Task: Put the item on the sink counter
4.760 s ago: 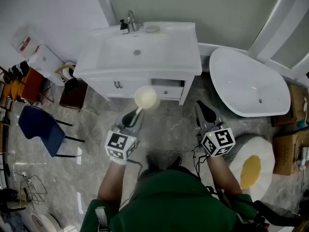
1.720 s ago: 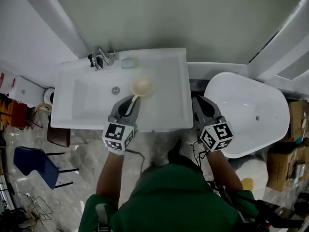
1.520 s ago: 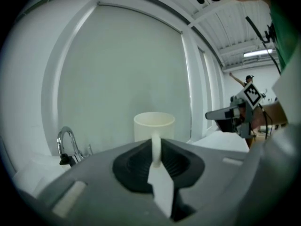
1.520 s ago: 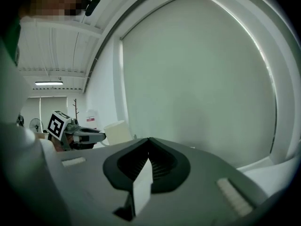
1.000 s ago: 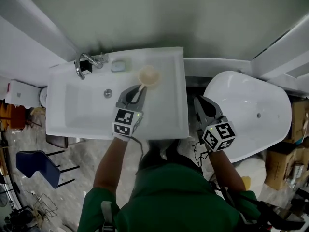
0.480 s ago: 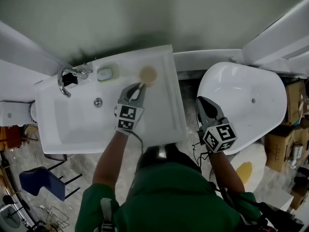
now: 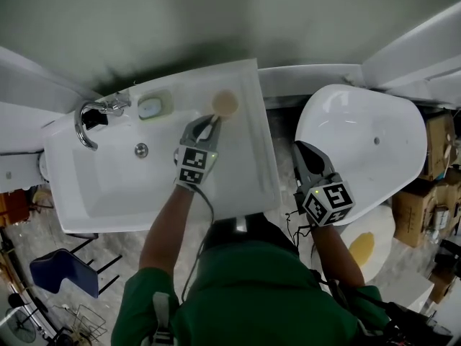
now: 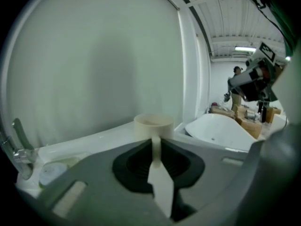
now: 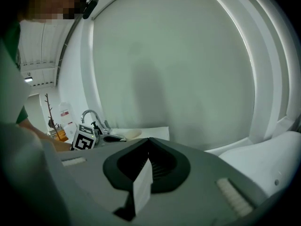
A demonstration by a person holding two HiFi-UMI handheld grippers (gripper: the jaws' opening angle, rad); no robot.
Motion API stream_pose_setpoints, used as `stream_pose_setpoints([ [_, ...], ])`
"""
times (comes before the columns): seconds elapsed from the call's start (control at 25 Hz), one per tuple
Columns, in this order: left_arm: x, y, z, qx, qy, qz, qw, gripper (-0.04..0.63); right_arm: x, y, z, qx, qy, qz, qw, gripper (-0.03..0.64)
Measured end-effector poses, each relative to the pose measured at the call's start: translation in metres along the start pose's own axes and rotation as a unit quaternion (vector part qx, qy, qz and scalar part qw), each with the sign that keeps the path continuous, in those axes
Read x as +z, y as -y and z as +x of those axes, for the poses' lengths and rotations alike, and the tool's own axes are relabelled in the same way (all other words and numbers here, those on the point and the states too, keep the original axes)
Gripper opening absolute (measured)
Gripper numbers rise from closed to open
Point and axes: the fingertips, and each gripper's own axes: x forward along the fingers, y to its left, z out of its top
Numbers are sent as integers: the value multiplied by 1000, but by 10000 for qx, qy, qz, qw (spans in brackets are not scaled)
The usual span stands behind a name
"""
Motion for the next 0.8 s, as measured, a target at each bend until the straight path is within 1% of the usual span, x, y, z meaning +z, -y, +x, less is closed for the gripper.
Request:
stream_pose_setpoints([
  [0.36, -16, 0, 15, -60, -158, 20, 9999, 41, -5, 3, 5, -66, -82, 152, 9998, -3],
  [0.56, -20, 0, 19, -98, -208, -22, 9997, 43, 3, 3, 5, -106, 57, 208, 9997, -3],
  [0.72, -27, 0, 20, -75, -401, 1, 9992, 49, 6, 1, 7, -91, 115, 190, 9997, -3],
  [0.76, -28, 0, 19, -64, -446, 13, 9990, 58, 7, 0, 7, -80, 126, 194, 9997, -3],
  [0.8, -29, 0, 19, -60, -476, 19, 9988, 121, 8, -1, 6, -67, 136, 200, 9997, -3],
])
